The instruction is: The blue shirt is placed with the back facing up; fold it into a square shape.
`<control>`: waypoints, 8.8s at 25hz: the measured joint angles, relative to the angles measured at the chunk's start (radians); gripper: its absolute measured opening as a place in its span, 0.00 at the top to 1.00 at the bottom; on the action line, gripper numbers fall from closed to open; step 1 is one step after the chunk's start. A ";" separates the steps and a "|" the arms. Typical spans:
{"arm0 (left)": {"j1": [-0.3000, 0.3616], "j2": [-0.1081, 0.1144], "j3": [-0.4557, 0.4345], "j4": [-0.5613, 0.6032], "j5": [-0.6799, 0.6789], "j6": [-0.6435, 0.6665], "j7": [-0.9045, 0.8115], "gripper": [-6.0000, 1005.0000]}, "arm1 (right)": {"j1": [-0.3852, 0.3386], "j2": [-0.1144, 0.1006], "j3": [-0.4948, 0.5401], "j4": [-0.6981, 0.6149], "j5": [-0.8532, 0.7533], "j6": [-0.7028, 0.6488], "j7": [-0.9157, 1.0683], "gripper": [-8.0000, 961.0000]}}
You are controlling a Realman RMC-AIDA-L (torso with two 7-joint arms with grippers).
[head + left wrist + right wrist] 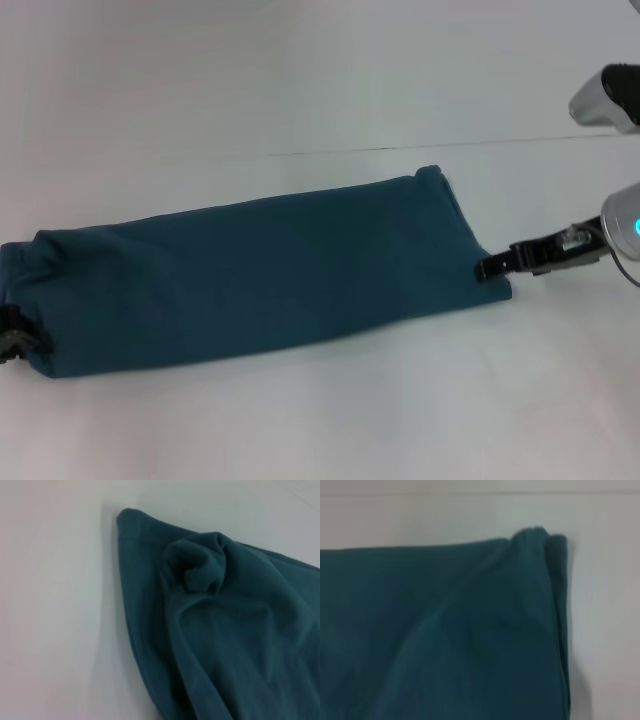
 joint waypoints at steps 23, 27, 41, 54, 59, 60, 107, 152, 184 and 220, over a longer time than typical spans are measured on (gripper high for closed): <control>0.000 -0.003 0.000 0.000 0.001 0.010 0.029 0.86 | 0.051 0.005 0.001 0.213 0.008 0.149 -0.018 0.21; 0.000 -0.003 0.000 -0.001 0.001 0.013 0.038 0.86 | 0.052 0.005 0.006 0.217 0.021 0.153 -0.027 0.34; 0.014 0.013 0.013 0.013 0.034 0.067 0.121 0.86 | 0.051 -0.020 0.003 0.197 0.062 -0.013 -0.126 0.80; 0.049 0.016 -0.003 0.048 0.053 0.223 0.133 0.86 | 0.009 -0.001 0.015 0.001 -0.027 -0.272 -0.145 0.92; 0.046 0.018 -0.014 0.048 0.051 0.237 0.137 0.86 | 0.004 -0.026 0.063 -0.041 -0.026 -0.326 -0.163 0.89; 0.046 0.020 -0.021 0.047 0.051 0.237 0.138 0.86 | 0.002 -0.032 0.084 -0.054 -0.025 -0.342 -0.174 0.88; -0.227 0.139 -0.108 0.010 -0.389 0.474 0.033 0.87 | 0.265 0.041 0.109 1.111 1.086 0.281 -1.921 0.99; -0.412 -0.134 0.129 -0.137 -0.397 0.020 0.043 0.87 | -0.285 0.002 0.458 0.415 1.111 0.210 -1.413 0.98; -0.283 -0.153 0.275 -0.124 -0.562 0.000 0.160 0.33 | -0.257 0.002 0.438 0.393 1.110 0.158 -1.401 0.98; 0.055 -0.041 0.191 -0.069 -0.514 0.278 0.558 0.08 | 0.188 0.004 0.170 0.130 -0.050 -0.025 -0.184 0.34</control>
